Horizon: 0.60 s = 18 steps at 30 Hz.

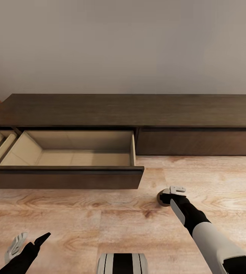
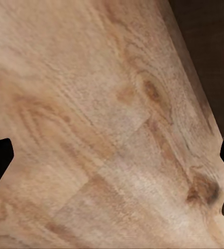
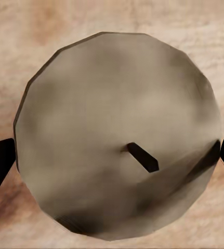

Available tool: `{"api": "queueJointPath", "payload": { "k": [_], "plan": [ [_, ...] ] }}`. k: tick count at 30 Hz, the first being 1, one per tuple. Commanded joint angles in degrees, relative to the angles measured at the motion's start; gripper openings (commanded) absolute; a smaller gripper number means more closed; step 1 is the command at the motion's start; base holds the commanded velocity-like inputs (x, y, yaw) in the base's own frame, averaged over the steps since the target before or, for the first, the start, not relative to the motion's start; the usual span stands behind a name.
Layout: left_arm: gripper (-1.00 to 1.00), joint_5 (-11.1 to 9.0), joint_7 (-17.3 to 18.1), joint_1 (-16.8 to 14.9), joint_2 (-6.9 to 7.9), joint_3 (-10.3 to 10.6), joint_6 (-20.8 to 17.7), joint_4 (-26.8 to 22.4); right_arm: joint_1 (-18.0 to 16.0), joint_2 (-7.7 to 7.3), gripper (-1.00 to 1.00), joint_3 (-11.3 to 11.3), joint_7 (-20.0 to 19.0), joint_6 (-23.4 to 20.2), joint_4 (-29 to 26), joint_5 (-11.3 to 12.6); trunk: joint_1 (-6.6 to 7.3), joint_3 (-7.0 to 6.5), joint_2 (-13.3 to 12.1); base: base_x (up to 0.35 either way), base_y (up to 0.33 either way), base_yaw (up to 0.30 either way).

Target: Place each of the two pumpkins and all three candles from the living room inside a cabinet in the living room (use any cabinet), then make sure every cabinet is closed, and position the cauldron so it is next to a table in the living room.

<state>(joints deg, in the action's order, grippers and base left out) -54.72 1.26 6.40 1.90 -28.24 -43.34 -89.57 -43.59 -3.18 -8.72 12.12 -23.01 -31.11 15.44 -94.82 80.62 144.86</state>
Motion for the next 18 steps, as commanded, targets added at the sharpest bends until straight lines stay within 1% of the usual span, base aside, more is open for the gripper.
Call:
{"api": "queueJointPath", "payload": {
  "k": [1,4,7,8,9,10,11,12,13,16,17,18],
  "plan": [
    [1.00,0.0,0.1,0.0,-0.01,-0.1,-0.3,0.0,0.0,-0.08,-1.00,-0.5,0.5,-0.2,-0.2,0.7,0.03,-0.20,0.0,0.000,0.000,0.000],
    [1.00,0.0,0.1,0.0,-0.03,0.0,-0.2,0.1,0.1,-0.26,-1.00,-0.5,0.6,-0.2,-1.2,0.7,0.10,-0.86,0.0,0.000,0.000,0.000],
    [1.00,0.1,0.0,0.0,-0.05,0.1,-0.2,0.3,0.7,-0.78,-1.00,-0.3,0.7,-0.7,-6.7,0.7,0.18,-1.52,-0.1,0.000,0.000,0.000],
    [1.00,0.1,0.0,0.0,-0.08,0.1,-0.1,0.5,2.4,-1.08,-1.00,-0.2,0.7,-1.8,-11.4,0.8,0.21,-1.75,-0.1,0.000,0.000,0.000],
    [1.00,0.1,0.0,0.1,-0.07,0.1,-0.1,0.9,5.4,-1.57,-1.00,0.1,0.8,-5.2,-18.1,0.8,0.23,-1.97,-0.1,0.000,0.000,0.000],
    [1.00,0.0,0.0,0.1,-0.07,0.2,-0.1,1.3,6.9,-1.95,-1.00,0.2,0.8,-7.6,-22.0,0.8,0.26,-2.19,-0.1,0.000,0.000,0.000],
    [1.00,0.0,0.1,0.0,-0.07,0.3,0.2,2.2,9.8,-2.86,-1.00,0.3,0.9,-13.3,-30.4,0.8,0.29,-2.41,-0.1,0.000,0.000,0.000],
    [1.00,0.0,0.1,0.0,-0.06,0.3,0.4,2.6,11.1,-3.31,-1.00,0.3,0.9,-15.9,-34.4,0.8,0.31,-2.63,-0.2,0.000,0.000,0.000],
    [1.00,0.0,0.2,0.0,-0.06,0.5,0.8,3.1,13.7,-4.04,-1.00,0.5,0.9,-20.7,-41.9,0.8,0.34,-2.85,-0.2,0.000,0.000,0.000],
    [1.00,0.0,0.2,0.0,-0.06,0.9,1.3,3.8,17.2,-4.72,-1.00,0.9,1.0,-25.8,-50.7,0.8,0.41,-3.52,-0.2,0.000,0.000,0.000],
    [1.00,0.0,0.2,0.0,-0.04,1.1,1.5,4.0,18.8,-4.95,-1.00,1.3,1.0,-27.9,-54.5,0.8,0.44,-3.74,-0.2,0.000,0.000,0.000],
    [1.00,0.0,0.2,0.0,-0.05,1.2,1.6,4.1,19.4,-5.03,-1.00,1.5,1.0,-28.6,-55.9,0.8,0.47,-3.96,-0.2,0.000,0.000,0.000]
  ]
}}
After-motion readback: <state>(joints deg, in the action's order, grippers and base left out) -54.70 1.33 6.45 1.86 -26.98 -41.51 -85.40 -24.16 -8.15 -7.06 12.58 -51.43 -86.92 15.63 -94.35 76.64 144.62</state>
